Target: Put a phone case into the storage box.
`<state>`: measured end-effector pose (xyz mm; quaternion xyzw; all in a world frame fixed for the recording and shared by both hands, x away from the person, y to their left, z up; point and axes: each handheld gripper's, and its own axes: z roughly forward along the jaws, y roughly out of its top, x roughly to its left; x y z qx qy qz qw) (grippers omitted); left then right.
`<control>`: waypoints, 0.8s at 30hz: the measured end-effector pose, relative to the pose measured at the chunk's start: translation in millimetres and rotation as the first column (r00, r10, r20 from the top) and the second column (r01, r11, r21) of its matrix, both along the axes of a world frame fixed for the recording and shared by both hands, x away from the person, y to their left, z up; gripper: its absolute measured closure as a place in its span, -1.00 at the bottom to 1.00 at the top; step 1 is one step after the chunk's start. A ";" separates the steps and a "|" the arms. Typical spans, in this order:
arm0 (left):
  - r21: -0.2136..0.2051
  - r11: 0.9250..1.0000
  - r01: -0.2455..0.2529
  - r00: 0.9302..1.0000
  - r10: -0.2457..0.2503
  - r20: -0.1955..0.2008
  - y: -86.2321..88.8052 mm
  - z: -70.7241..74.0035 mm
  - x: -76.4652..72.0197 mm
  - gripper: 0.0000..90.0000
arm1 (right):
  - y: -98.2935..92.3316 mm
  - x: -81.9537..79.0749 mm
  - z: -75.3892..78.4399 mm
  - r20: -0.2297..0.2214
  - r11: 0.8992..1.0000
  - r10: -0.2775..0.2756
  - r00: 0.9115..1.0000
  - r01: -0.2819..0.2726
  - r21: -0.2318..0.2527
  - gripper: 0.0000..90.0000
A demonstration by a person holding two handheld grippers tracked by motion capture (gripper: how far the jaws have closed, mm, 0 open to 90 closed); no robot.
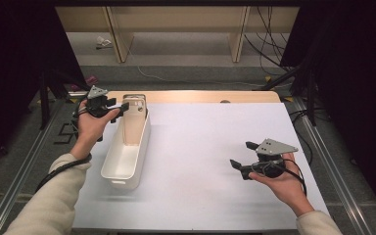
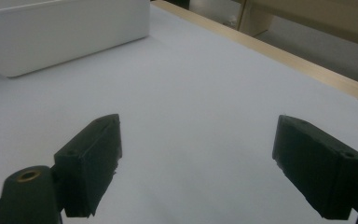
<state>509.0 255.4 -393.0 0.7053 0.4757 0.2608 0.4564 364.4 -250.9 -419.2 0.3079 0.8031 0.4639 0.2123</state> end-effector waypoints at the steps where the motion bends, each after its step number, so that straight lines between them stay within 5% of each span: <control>1: 0.004 1.000 0.008 1.000 -0.008 -0.001 -0.5 1.2 -1.7 -0.26 | 0.0 0.1 -0.1 0.000 1.000 0.000 1.000 0.000 0.000 -0.63; 15: -0.019 0.997 0.069 0.998 -0.069 -0.012 -3.0 10.4 -31.4 -0.88 | -0.5 0.3 -0.5 -0.007 1.000 0.000 1.000 0.000 0.006 -0.64; 24: 0.004 0.995 0.104 0.995 -0.104 -0.002 -3.2 9.3 -49.8 -1.00 | -0.4 0.1 -0.2 -0.007 1.000 0.001 1.000 -0.001 0.005 -0.64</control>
